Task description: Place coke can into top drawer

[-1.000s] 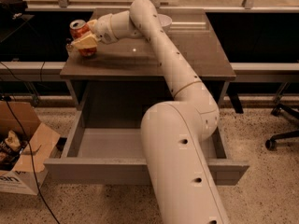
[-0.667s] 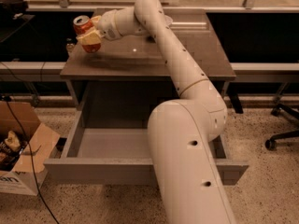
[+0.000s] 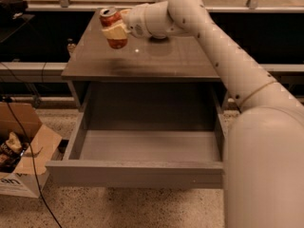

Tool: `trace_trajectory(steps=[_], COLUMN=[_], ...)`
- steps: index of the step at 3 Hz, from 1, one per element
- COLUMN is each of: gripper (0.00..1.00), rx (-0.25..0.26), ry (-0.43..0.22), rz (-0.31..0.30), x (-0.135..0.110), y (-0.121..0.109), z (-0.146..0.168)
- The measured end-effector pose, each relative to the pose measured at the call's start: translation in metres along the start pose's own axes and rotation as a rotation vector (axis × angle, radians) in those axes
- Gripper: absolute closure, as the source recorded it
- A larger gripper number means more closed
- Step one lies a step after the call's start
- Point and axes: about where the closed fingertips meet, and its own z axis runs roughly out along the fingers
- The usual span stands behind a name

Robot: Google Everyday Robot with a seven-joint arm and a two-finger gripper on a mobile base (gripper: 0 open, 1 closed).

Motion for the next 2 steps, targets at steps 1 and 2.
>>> trace_trajectory(steps=[1, 2], gripper=[1.00, 1.00], rx=[0.131, 0.166], ry=[-0.088, -0.063], rz=[0.072, 0.161], x=[-0.044, -0.023], y=[0.024, 0.061], z=[-0.081, -0.125])
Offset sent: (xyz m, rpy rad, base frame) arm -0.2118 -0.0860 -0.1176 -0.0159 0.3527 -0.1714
